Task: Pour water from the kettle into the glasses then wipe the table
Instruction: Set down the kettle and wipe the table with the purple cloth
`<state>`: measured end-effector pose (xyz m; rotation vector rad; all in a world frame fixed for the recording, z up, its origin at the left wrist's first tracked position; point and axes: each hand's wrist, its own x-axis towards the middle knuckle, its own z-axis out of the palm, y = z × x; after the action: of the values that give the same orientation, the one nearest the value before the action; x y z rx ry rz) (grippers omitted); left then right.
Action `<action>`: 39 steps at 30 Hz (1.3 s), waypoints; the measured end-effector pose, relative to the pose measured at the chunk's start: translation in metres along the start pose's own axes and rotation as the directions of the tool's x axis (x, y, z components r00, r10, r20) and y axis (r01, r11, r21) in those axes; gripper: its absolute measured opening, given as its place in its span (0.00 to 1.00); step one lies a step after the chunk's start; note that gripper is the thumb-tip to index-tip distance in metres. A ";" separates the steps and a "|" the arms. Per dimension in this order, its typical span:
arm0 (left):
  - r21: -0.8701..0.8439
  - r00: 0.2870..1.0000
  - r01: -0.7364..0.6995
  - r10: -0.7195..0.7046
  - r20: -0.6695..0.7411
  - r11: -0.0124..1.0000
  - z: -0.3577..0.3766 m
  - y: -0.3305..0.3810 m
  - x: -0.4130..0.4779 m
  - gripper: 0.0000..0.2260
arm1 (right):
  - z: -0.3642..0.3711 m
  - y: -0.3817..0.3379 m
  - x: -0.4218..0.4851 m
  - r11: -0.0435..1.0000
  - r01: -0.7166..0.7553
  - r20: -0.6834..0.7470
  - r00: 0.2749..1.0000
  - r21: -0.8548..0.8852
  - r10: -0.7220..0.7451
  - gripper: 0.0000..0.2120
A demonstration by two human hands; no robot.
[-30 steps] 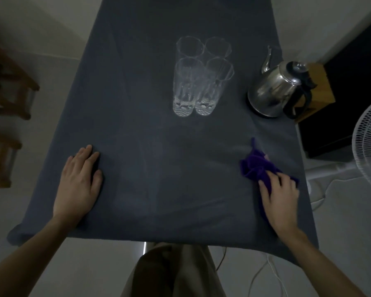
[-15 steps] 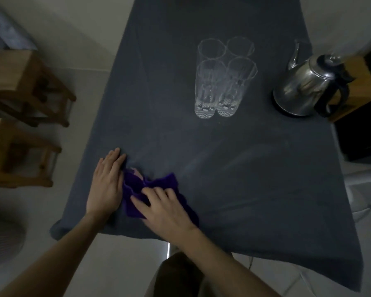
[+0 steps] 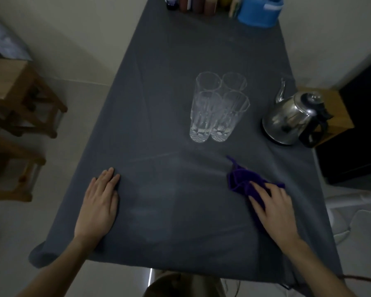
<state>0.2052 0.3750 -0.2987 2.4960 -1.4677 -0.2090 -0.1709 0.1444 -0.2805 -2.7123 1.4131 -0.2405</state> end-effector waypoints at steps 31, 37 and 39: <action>0.118 0.999 0.018 -0.021 0.029 0.993 0.000 0.001 -0.001 0.24 | -0.001 -0.018 -0.010 0.998 0.032 0.059 0.998 0.052 -0.035 0.22; 0.158 0.990 0.127 -0.135 0.039 0.979 0.005 0.020 -0.004 0.26 | -0.002 -0.008 -0.041 0.976 -0.201 0.000 0.979 0.086 0.202 0.19; 0.110 0.993 0.086 -0.094 0.066 0.990 0.010 0.037 -0.006 0.26 | 0.002 -0.027 -0.037 0.980 -0.158 -0.011 0.987 0.117 0.161 0.21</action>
<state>0.1692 0.3617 -0.2986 2.6700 -1.4297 -0.2438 -0.1694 0.1905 -0.2822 -2.4960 1.5604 -0.3293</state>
